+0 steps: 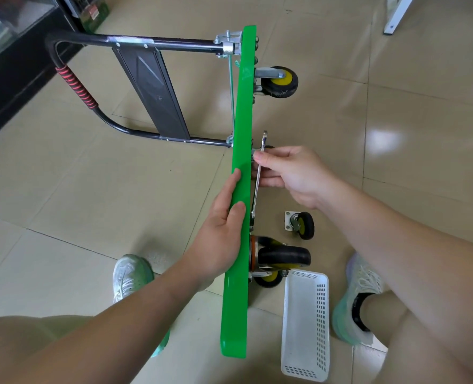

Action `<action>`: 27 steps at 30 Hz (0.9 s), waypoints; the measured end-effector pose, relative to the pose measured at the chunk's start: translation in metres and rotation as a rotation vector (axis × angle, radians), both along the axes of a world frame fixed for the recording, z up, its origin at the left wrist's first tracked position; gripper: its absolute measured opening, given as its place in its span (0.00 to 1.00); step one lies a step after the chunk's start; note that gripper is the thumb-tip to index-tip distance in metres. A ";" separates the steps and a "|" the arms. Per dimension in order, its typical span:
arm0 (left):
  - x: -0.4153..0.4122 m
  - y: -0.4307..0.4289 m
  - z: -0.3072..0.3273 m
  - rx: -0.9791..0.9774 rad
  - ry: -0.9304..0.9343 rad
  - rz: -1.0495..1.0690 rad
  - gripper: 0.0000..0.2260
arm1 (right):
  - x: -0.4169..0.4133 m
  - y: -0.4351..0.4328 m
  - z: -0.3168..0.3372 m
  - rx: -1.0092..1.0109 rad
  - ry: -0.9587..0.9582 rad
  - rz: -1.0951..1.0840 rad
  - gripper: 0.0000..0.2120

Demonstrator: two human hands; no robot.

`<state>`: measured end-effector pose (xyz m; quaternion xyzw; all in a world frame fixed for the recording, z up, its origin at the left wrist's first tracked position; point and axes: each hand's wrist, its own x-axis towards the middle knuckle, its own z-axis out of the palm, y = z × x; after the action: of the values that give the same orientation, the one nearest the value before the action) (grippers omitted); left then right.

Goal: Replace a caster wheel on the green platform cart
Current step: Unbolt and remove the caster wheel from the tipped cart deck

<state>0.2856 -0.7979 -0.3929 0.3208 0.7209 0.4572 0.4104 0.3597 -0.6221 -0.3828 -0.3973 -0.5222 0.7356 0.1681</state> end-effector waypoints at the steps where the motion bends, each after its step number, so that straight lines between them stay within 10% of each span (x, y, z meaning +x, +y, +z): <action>1: 0.000 0.000 0.000 -0.002 -0.001 0.001 0.24 | -0.001 0.000 -0.001 -0.001 -0.008 -0.001 0.10; 27: 0.002 0.000 -0.001 0.025 0.017 0.016 0.23 | 0.028 -0.033 0.020 0.336 0.067 0.027 0.06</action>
<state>0.2872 -0.7976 -0.3942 0.3241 0.7209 0.4669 0.3965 0.3872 -0.6549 -0.3626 -0.3319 -0.6373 0.6530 0.2394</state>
